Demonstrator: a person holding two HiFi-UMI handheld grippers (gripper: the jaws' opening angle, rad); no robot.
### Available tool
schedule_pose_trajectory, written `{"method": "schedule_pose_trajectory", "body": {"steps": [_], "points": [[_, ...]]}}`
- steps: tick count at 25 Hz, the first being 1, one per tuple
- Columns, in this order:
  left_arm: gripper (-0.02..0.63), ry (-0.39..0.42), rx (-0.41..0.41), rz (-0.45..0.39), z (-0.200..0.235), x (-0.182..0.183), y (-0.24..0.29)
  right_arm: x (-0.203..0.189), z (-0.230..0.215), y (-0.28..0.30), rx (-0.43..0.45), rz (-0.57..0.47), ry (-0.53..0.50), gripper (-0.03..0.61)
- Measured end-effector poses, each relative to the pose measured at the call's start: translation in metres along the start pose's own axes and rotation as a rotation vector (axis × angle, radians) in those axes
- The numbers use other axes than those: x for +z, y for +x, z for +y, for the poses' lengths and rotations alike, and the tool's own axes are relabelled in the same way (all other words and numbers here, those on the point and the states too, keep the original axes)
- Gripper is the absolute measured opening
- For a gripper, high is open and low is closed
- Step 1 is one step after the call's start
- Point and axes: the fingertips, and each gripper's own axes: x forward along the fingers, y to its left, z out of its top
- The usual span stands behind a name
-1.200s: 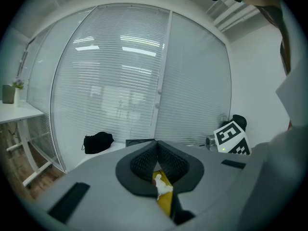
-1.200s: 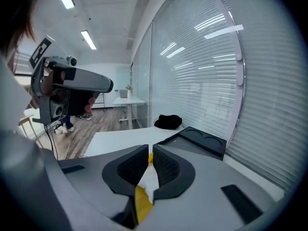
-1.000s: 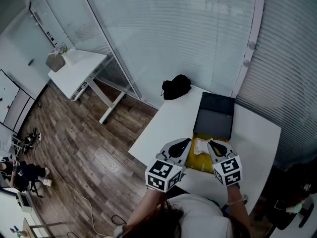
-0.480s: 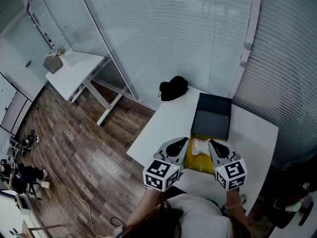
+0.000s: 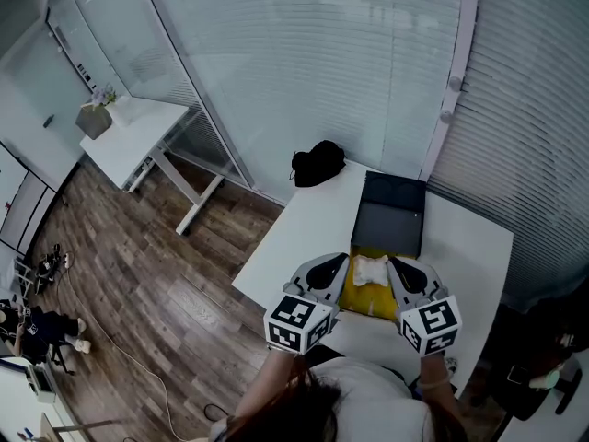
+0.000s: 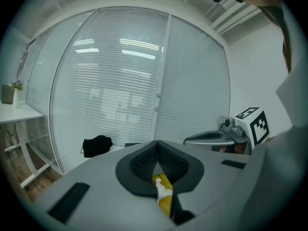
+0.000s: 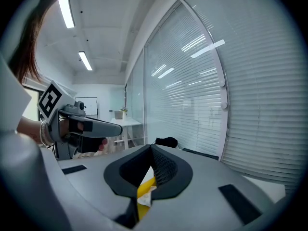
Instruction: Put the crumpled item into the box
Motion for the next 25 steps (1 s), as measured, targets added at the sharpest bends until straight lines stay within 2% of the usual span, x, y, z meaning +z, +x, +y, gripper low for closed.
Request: {"method": "schedule_pose_trajectory", "body": {"steps": [25], "points": [[0.018,-0.007,0.003,-0.005,-0.0049,-0.003,-0.0064,0.0034,-0.0011,-0.0101,-0.029,0.012,-0.033,0.025]]}}
